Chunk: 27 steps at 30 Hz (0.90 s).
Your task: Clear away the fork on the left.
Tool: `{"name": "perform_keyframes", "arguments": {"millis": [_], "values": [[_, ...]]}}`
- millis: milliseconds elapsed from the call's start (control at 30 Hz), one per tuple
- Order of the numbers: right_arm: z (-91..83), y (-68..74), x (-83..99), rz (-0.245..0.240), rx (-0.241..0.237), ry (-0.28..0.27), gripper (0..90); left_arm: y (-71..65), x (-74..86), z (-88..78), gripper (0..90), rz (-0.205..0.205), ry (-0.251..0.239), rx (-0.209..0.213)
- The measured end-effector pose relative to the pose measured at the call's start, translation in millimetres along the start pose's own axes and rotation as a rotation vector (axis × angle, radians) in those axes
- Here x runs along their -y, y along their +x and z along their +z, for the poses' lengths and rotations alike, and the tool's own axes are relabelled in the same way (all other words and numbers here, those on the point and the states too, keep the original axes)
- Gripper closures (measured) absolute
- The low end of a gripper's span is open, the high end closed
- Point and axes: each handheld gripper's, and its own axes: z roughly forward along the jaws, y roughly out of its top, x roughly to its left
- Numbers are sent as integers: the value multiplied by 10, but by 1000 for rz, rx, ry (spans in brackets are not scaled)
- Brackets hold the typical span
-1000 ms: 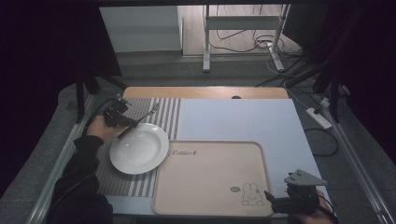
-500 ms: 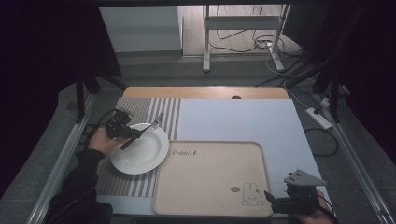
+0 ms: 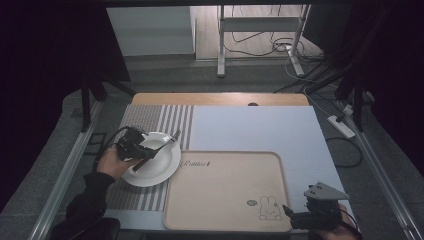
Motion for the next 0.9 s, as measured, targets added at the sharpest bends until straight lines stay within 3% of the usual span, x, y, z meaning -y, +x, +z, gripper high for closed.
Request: {"name": "perform_keyframes", "arguments": {"millis": [133, 300, 400, 500, 567, 900], "values": [[-4, 5, 1, -5, 0, -2, 0, -158, 25, -4, 777, 9, -2, 2], [-1, 10, -1, -13, -1, 0, 0, -375, 38, 24, 777, 12, -10, 36], [-1, 13, -1, -15, -3, 1, 0, -531, 32, 49, 777, 47, -5, 45], [-2, 14, 0, -16, -4, 1, 0, -689, 31, 95, 777, 57, -20, 65], [-2, 14, 0, -15, -2, 0, 0, -764, 27, 125, 777, 73, -11, 64], [-3, 13, 0, -15, -12, -1, 0, -1080, -16, 225, 777, 74, -17, 86]]}}
